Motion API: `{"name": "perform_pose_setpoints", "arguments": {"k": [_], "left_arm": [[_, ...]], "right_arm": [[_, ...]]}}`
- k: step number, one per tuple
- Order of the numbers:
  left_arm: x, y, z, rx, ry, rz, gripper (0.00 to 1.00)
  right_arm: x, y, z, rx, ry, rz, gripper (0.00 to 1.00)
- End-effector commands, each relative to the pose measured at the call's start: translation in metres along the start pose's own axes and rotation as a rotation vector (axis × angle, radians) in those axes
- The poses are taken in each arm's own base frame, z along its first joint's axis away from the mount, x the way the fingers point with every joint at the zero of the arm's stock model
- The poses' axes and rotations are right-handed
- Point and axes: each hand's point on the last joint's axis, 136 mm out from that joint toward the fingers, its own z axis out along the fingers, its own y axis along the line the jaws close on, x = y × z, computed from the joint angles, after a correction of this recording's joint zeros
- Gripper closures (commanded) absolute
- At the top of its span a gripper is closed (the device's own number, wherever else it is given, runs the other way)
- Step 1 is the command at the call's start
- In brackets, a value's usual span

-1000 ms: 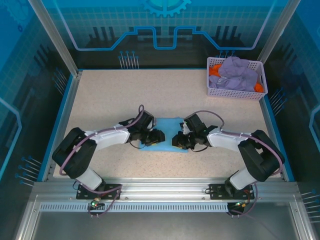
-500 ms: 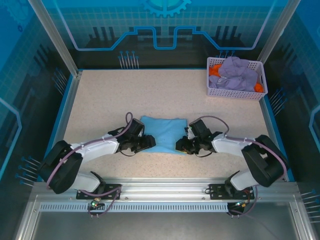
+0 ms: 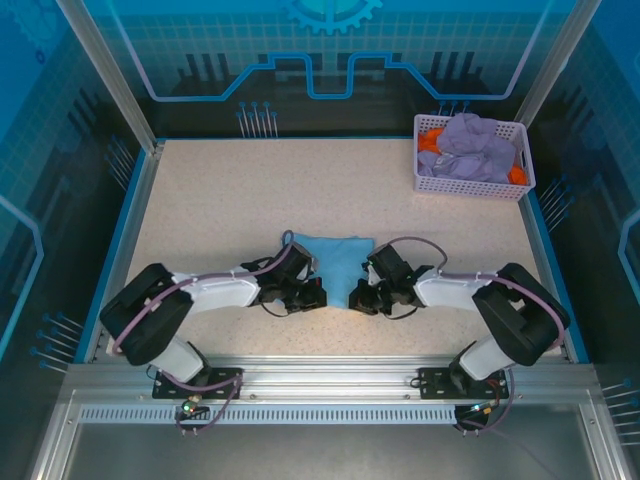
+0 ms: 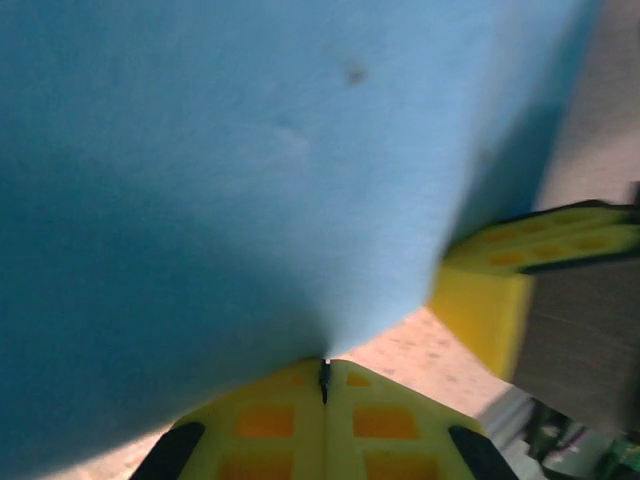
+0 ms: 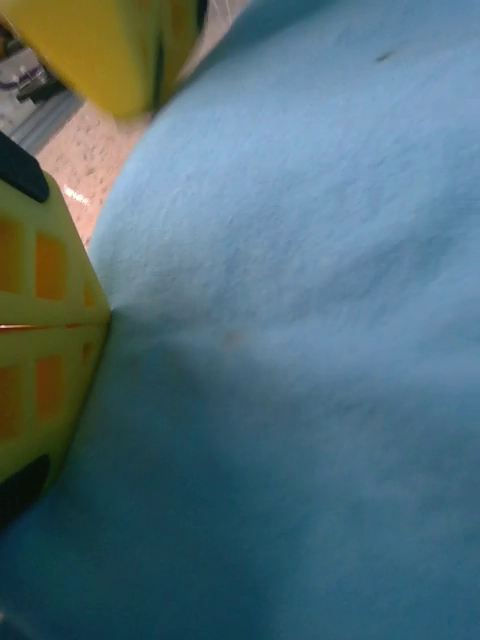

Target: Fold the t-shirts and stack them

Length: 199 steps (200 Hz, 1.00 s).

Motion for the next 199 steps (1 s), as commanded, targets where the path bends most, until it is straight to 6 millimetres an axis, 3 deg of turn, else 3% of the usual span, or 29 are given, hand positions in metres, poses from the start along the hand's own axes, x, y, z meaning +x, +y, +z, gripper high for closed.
{"name": "perform_pose_setpoints", "arguments": {"k": [1, 18, 32, 65, 82, 116, 152, 177, 199], "left_arm": [[0.001, 0.030, -0.001, -0.157, -0.008, -0.015, 1.00], [-0.001, 0.070, -0.021, -0.344, -0.073, -0.041, 1.00], [-0.004, 0.093, -0.042, -0.433, -0.140, -0.072, 0.90], [-0.014, 0.136, -0.080, -0.418, -0.247, -0.284, 0.82], [-0.019, 0.144, -0.096, -0.404, -0.272, -0.342, 0.80], [-0.036, 0.108, -0.135, -0.348, -0.357, -0.278, 0.71], [-0.055, 0.021, -0.166, -0.212, -0.456, -0.066, 0.57], [-0.065, -0.026, -0.145, -0.200, -0.401, 0.045, 0.53], [-0.075, -0.051, -0.105, -0.235, -0.305, 0.142, 0.37]], "right_arm": [[0.012, -0.038, 0.009, 0.109, 0.072, 0.080, 0.94], [0.012, -0.045, 0.009, 0.075, 0.083, 0.114, 0.94], [0.010, -0.046, 0.007, 0.061, 0.074, 0.129, 0.94], [0.005, -0.045, 0.003, 0.085, 0.063, 0.121, 0.93], [0.004, -0.041, -0.001, 0.068, 0.058, 0.117, 0.89], [-0.006, -0.004, -0.027, -0.023, -0.021, 0.035, 0.64], [-0.033, 0.031, -0.088, -0.081, -0.255, -0.072, 0.46], [-0.056, 0.028, -0.132, -0.059, -0.445, -0.076, 0.37], [-0.075, 0.013, -0.153, -0.047, -0.546, -0.045, 0.30]]}}
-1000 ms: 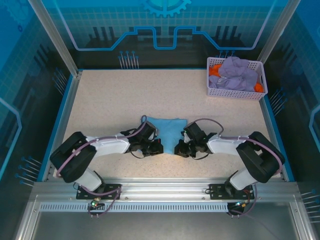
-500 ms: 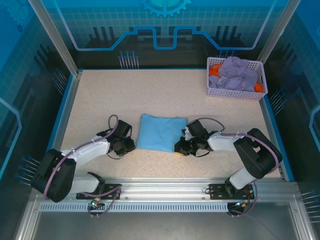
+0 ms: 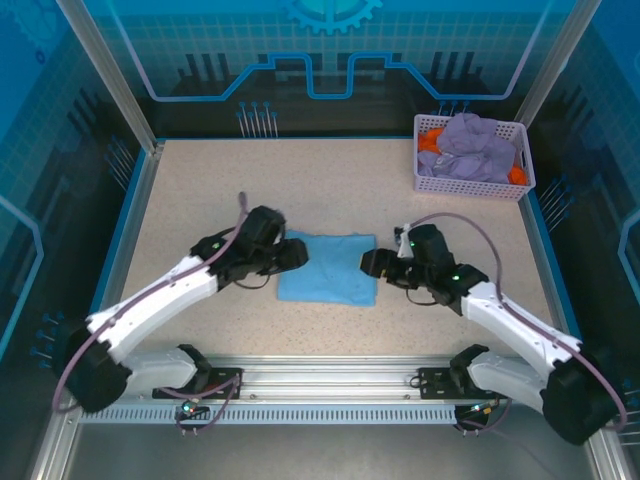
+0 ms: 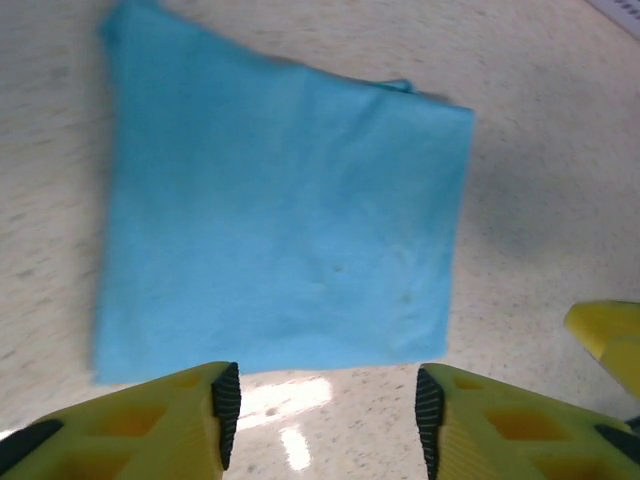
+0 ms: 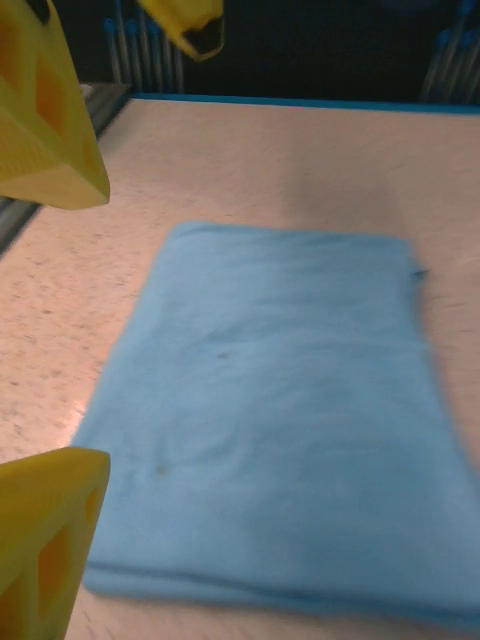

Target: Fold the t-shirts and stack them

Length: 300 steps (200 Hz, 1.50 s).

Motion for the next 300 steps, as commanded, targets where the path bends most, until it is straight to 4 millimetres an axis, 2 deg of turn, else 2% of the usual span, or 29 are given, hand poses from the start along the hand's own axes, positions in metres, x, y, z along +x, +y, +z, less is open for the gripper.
{"name": "perform_pose_setpoints", "arguments": {"k": [1, 25, 39, 49, 57, 74, 90, 125, 138, 163, 178, 191, 208, 233, 255, 274, 300], "left_arm": [[0.013, -0.011, 0.041, -0.073, 0.102, 0.127, 0.36], [0.018, -0.023, 0.085, -0.125, 0.187, 0.191, 0.19], [0.022, -0.016, 0.109, -0.192, 0.229, 0.217, 0.10], [0.023, -0.005, 0.121, -0.270, 0.252, 0.228, 0.02], [0.025, 0.006, 0.130, -0.329, 0.272, 0.234, 0.01], [0.033, 0.015, 0.145, -0.351, 0.306, 0.224, 0.01], [0.035, 0.026, 0.152, -0.405, 0.327, 0.224, 0.01], [0.016, 0.077, 0.148, -0.541, 0.325, 0.187, 0.01], [0.000, 0.097, 0.142, -0.541, 0.323, 0.150, 0.01], [-0.044, 0.127, 0.131, -0.609, 0.284, 0.257, 0.01], [-0.065, 0.149, 0.132, -0.615, 0.296, 0.223, 0.01], [-0.086, 0.158, 0.134, -0.572, 0.284, 0.171, 0.02], [-0.114, 0.174, 0.135, -0.596, 0.255, 0.194, 0.01], [-0.137, 0.205, 0.134, -0.671, 0.287, 0.208, 0.01], [-0.154, 0.234, 0.126, -0.691, 0.288, 0.134, 0.01], [-0.172, 0.236, 0.109, -0.655, 0.233, 0.034, 0.01], [-0.195, 0.199, 0.073, -0.563, 0.102, -0.063, 0.01]], "right_arm": [[-0.025, -0.030, -0.015, 0.117, -0.110, 0.016, 0.30], [-0.038, -0.049, -0.013, 0.141, -0.147, 0.037, 0.28], [-0.038, -0.059, -0.006, 0.144, -0.134, 0.055, 0.27], [-0.037, -0.063, -0.002, 0.133, -0.124, 0.064, 0.27], [-0.037, -0.066, 0.000, 0.129, -0.119, 0.070, 0.27], [-0.037, -0.071, 0.002, 0.109, -0.118, 0.082, 0.26], [-0.037, -0.074, 0.005, 0.083, -0.118, 0.101, 0.25], [-0.031, -0.084, 0.014, 0.038, -0.085, 0.165, 0.24], [-0.030, -0.088, 0.015, 0.027, -0.079, 0.195, 0.24], [-0.029, -0.097, 0.014, 0.021, -0.085, 0.247, 0.23], [-0.028, -0.101, 0.013, 0.022, -0.088, 0.266, 0.23], [-0.027, -0.104, 0.013, 0.027, -0.090, 0.278, 0.23], [-0.026, -0.106, 0.014, 0.031, -0.090, 0.287, 0.23], [-0.026, -0.108, 0.013, 0.033, -0.089, 0.293, 0.23], [-0.026, -0.110, 0.014, 0.037, -0.094, 0.299, 0.23], [-0.026, -0.111, 0.015, 0.036, -0.090, 0.301, 0.23], [-0.027, -0.110, 0.019, 0.028, -0.081, 0.307, 0.23]]}}
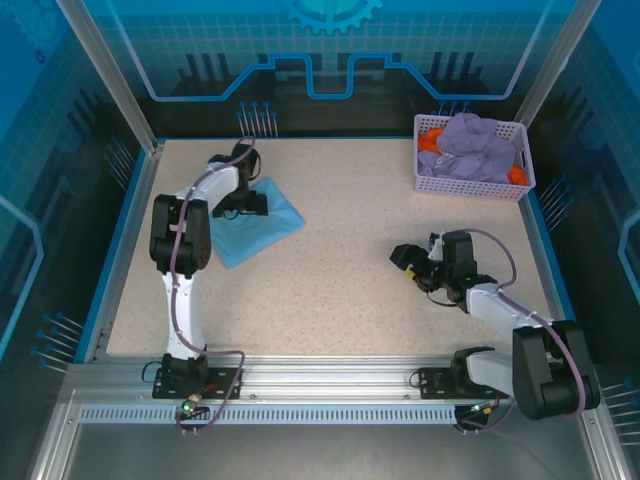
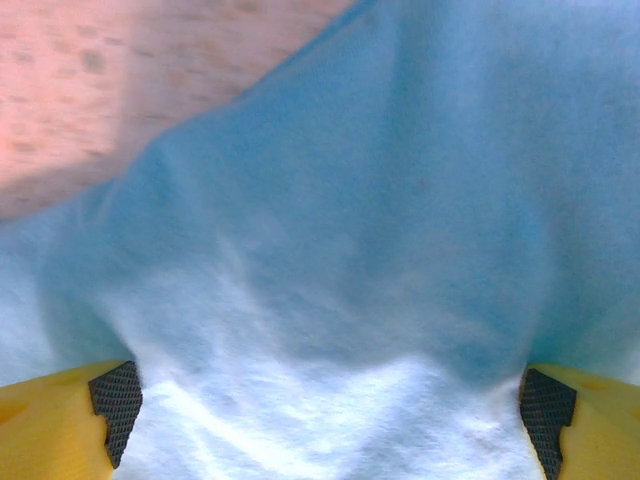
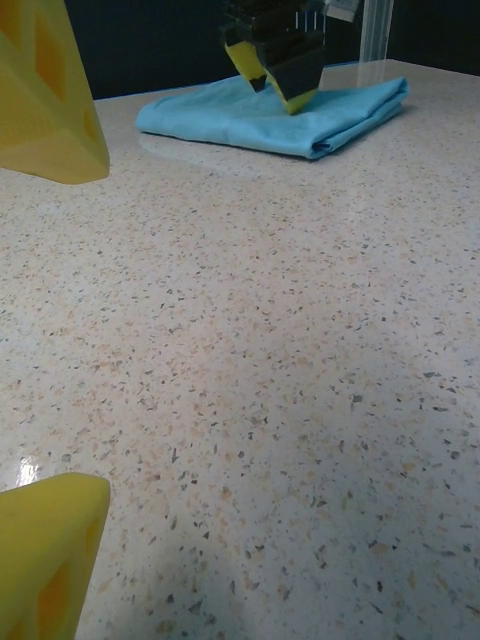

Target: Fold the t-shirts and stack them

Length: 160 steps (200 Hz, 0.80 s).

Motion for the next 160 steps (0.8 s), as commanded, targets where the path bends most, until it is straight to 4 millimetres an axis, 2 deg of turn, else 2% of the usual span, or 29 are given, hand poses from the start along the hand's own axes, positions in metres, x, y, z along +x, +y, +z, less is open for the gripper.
{"name": "perform_pose_setpoints", "arguments": {"k": [1, 15, 28, 43, 53, 62, 78, 87, 103, 133, 160], "left_arm": [[-0.011, 0.000, -0.059, 0.087, -0.063, -0.118, 0.01], [-0.011, -0.003, -0.092, 0.144, -0.106, -0.226, 0.02], [-0.003, -0.011, -0.114, 0.216, -0.133, -0.321, 0.05], [0.015, -0.024, -0.124, 0.304, -0.124, -0.456, 0.10], [0.028, -0.039, -0.124, 0.389, -0.111, -0.525, 0.22], [0.041, -0.048, -0.119, 0.414, -0.095, -0.587, 0.34], [0.056, -0.057, -0.103, 0.409, -0.071, -0.664, 0.47], [0.063, -0.051, -0.091, 0.355, -0.069, -0.710, 0.58], [0.070, -0.041, -0.073, 0.307, -0.067, -0.803, 0.69], [0.052, -0.033, -0.046, 0.275, -0.077, -0.859, 0.74], [0.051, -0.035, -0.015, 0.214, -0.001, -0.884, 0.80]], "right_arm": [[-0.003, -0.001, 0.002, -0.016, 0.003, 0.018, 0.23], [-0.002, -0.002, 0.004, -0.015, 0.009, 0.022, 0.23], [-0.001, -0.003, 0.005, -0.015, 0.014, 0.023, 0.23], [-0.001, -0.003, 0.006, -0.014, 0.016, 0.026, 0.23], [-0.001, -0.003, 0.006, -0.015, 0.018, 0.027, 0.23], [-0.001, -0.002, 0.007, -0.017, 0.019, 0.026, 0.23], [-0.001, -0.003, 0.007, -0.014, 0.022, 0.026, 0.23], [0.000, -0.003, 0.007, -0.015, 0.026, 0.026, 0.23], [0.000, -0.002, 0.007, -0.016, 0.027, 0.025, 0.23], [0.000, -0.002, 0.008, -0.016, 0.031, 0.027, 0.23], [0.000, -0.003, 0.008, -0.014, 0.034, 0.029, 0.23]]}}
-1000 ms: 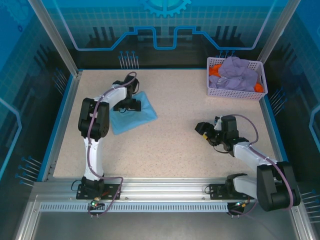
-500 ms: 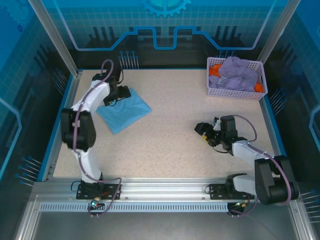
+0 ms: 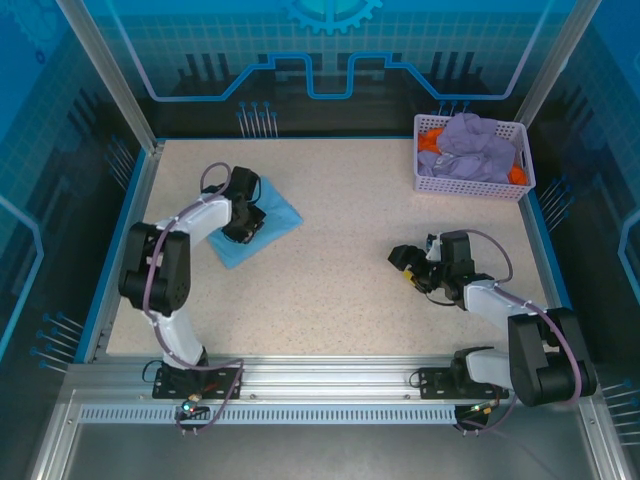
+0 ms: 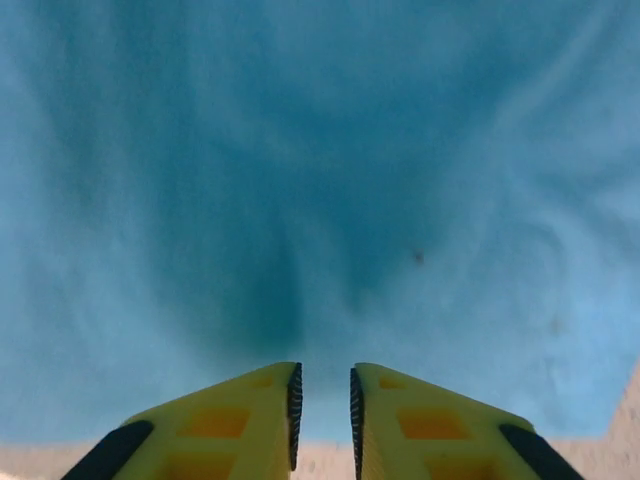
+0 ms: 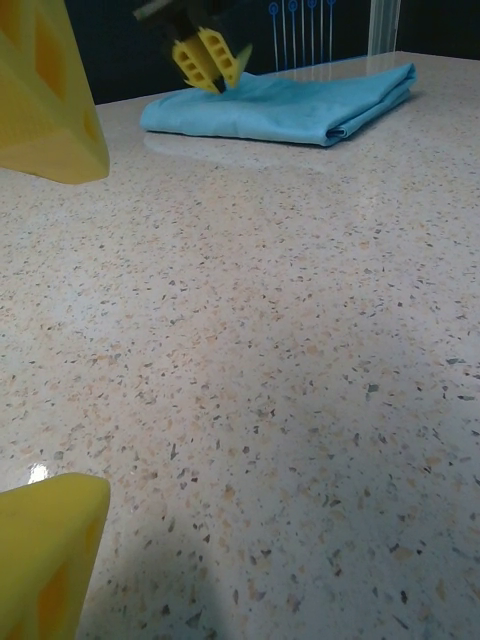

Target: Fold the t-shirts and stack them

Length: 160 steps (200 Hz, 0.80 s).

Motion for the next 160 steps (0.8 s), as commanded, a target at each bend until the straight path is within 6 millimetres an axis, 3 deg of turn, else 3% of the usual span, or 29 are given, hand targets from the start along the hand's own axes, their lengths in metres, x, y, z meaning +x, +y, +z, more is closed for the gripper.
{"name": "perform_pose_setpoints", "arguments": {"k": [1, 19, 64, 119, 141, 160], "left_arm": [[-0.013, -0.009, 0.019, -0.010, -0.020, -0.082, 0.80], [-0.019, 0.000, 0.037, -0.039, -0.024, -0.102, 0.80], [-0.060, 0.008, 0.060, -0.117, 0.003, 0.017, 0.73], [-0.117, 0.022, 0.070, -0.204, 0.029, 0.178, 0.69], [-0.132, 0.018, 0.078, -0.166, 0.076, 0.197, 0.66], [-0.148, 0.010, 0.073, -0.192, 0.054, 0.267, 0.62]], "right_arm": [[-0.003, 0.002, 0.000, -0.011, 0.001, 0.010, 0.23], [-0.003, 0.001, 0.000, -0.010, 0.001, 0.009, 0.23], [-0.003, 0.001, 0.000, -0.006, 0.004, 0.012, 0.23], [-0.004, 0.000, 0.001, -0.002, 0.004, 0.015, 0.23], [-0.004, -0.002, 0.002, 0.003, 0.002, 0.019, 0.23], [-0.004, -0.001, 0.002, 0.001, 0.002, 0.019, 0.23]]}}
